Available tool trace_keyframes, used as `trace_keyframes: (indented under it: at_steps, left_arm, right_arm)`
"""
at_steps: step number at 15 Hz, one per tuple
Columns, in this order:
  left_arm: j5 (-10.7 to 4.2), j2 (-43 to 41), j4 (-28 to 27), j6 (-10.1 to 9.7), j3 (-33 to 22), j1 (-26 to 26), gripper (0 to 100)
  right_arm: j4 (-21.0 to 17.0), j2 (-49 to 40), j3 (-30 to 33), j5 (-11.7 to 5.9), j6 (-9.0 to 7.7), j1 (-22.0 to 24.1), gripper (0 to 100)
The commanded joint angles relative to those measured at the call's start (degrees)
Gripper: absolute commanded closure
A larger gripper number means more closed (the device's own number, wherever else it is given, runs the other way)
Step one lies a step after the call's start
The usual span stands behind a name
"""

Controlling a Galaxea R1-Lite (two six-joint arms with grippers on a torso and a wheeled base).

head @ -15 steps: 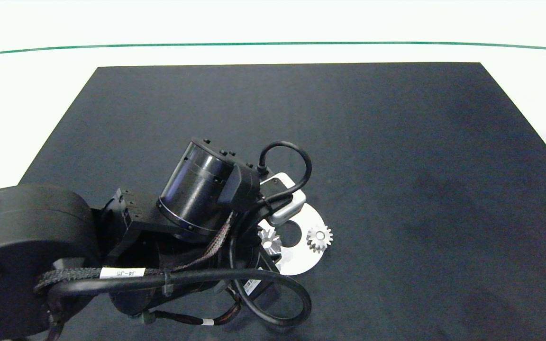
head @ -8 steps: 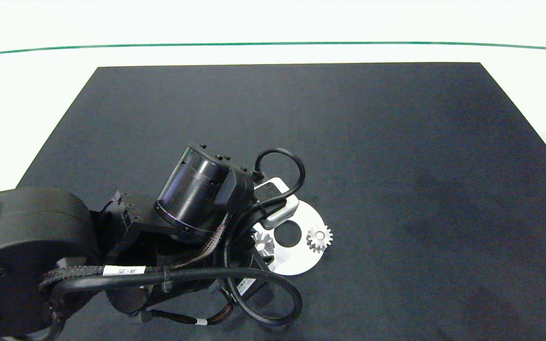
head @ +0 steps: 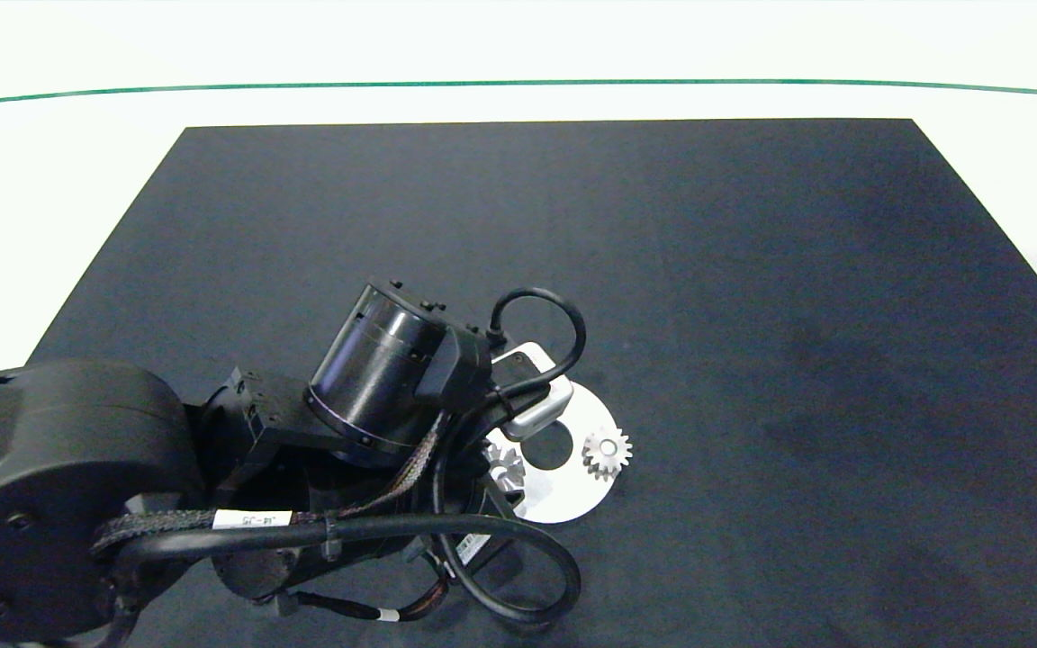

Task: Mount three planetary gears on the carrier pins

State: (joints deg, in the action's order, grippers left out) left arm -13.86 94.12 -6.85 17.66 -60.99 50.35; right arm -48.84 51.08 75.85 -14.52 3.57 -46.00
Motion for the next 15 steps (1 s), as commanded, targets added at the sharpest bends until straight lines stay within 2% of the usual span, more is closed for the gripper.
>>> trace_keyframes:
  at_steps: [1, 15]
  left_arm:
    - [-0.11, 1.15, 0.0, 0.0, -0.09, 0.01, 93]
    - [-0.11, 2.38, 1.58, 0.0, -0.36, 0.28, 93]
  right_arm:
    - [-0.21, 0.16, 0.0, -0.07, 0.03, -0.32, 0]
    - [-0.21, 0.34, 0.0, -0.07, 0.03, -0.41, 0]
